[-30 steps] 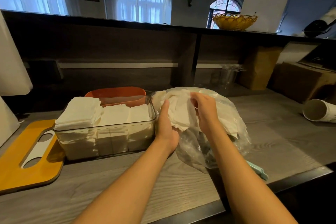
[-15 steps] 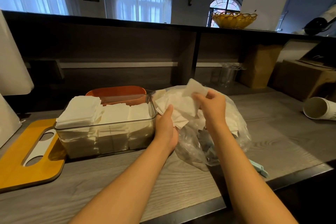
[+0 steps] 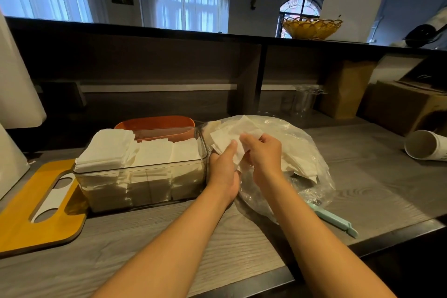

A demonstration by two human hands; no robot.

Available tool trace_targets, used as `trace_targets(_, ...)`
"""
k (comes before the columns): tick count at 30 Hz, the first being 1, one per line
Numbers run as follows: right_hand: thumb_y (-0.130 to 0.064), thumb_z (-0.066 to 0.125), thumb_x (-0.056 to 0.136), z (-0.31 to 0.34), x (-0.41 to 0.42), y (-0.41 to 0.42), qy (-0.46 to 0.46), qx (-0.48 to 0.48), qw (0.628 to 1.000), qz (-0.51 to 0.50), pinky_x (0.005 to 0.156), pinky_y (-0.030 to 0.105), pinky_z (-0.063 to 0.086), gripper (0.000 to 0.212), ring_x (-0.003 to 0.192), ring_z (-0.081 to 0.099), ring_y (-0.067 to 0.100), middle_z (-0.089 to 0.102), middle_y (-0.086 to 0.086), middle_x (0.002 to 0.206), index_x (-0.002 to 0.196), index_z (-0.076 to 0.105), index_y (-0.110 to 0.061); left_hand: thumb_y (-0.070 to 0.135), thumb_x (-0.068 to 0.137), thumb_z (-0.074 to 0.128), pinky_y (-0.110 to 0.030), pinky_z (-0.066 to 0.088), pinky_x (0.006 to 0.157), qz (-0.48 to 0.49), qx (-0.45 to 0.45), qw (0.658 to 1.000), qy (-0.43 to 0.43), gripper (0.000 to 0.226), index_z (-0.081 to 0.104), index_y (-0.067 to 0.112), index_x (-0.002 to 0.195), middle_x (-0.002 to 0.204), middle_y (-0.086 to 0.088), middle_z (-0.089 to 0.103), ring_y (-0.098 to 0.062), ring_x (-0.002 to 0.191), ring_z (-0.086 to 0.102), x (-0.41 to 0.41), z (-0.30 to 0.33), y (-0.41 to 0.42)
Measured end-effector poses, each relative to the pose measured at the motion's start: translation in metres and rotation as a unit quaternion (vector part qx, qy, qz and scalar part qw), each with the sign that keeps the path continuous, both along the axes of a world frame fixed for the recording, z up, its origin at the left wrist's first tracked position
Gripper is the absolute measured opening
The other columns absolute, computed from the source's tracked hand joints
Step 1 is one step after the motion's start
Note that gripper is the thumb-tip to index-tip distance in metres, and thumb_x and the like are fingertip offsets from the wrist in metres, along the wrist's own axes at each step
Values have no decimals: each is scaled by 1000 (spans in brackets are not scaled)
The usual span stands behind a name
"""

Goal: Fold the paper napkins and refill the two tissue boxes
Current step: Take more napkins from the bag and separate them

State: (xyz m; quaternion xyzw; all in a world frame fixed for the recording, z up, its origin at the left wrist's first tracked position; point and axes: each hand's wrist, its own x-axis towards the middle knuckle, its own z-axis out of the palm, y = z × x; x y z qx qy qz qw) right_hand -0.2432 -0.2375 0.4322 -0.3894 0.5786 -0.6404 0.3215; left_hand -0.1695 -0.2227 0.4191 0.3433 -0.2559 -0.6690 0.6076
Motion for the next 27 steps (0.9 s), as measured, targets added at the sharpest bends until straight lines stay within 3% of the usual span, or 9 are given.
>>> trace_targets(3, -19, 72, 86, 5, 0, 4, 48, 11, 999, -19, 66, 34, 56, 14, 66, 62, 19, 64, 6, 71, 84, 66, -6, 27, 104, 54, -50, 46, 109, 29, 9, 999, 14, 40, 48, 22, 143, 139, -4, 59, -27, 128, 56, 0, 2, -1)
trace_targets(5, -24, 72, 87, 8, -1, 8, 56, 0, 998, -16, 71, 35, 60, 16, 64, 66, 17, 66, 4, 69, 79, 66, -12, 32, 105, 51, -51, 43, 112, 38, -2, 999, 20, 33, 53, 24, 136, 137, -3, 61, -25, 129, 56, 1, 3, -1)
trace_targets(9, -34, 72, 89, 14, 2, 12, 7, 66, 997, 40, 75, 35, 63, 23, 83, 72, 29, 71, 14, 86, 89, 69, -11, 34, 106, 47, -46, 48, 107, 13, -44, 999, 8, 13, 59, 31, 102, 105, 7, 69, -16, 101, 66, 4, 7, 4)
trace_targets(12, -39, 73, 88, 16, 2, 11, -34, 128, 989, 68, 66, 30, 59, 28, 86, 72, 25, 70, 11, 92, 93, 65, -13, 32, 105, 49, -46, 51, 103, 15, -61, 998, -25, 9, 58, 33, 106, 109, 5, 70, -23, 111, 66, 4, 3, 1)
trace_targets(14, -38, 74, 87, 16, 0, 12, -52, 130, 987, 75, 70, 33, 60, 31, 86, 72, 24, 71, 9, 95, 100, 65, -11, 30, 104, 51, -47, 52, 101, 7, -85, 995, -51, 11, 60, 36, 106, 110, 2, 72, -24, 111, 67, 3, 1, 1)
trace_targets(17, -27, 75, 87, 14, -5, 12, -99, 85, 989, 74, 77, 41, 63, 26, 84, 73, 22, 74, 7, 96, 107, 67, -13, 33, 102, 56, -52, 50, 103, -22, -83, 994, -62, 19, 59, 29, 120, 121, -4, 70, -25, 114, 66, 0, -3, 1)
trace_targets(20, -21, 76, 86, 14, -5, 11, -114, 43, 991, 50, 72, 39, 63, 33, 88, 72, 22, 73, 3, 102, 116, 66, -16, 30, 100, 59, -50, 51, 102, -38, -68, 997, -17, 31, 56, 22, 130, 125, -8, 69, -26, 114, 66, -1, -6, 1)
trace_targets(27, -5, 70, 88, 28, -10, 19, -184, 23, 979, 86, 63, 34, 59, 30, 93, 67, 25, 68, 10, 109, 116, 62, -7, 39, 102, 49, -38, 55, 81, -47, -1, 986, 162, 35, 65, 15, 122, 107, -11, 76, -26, 98, 70, 7, 4, 3)
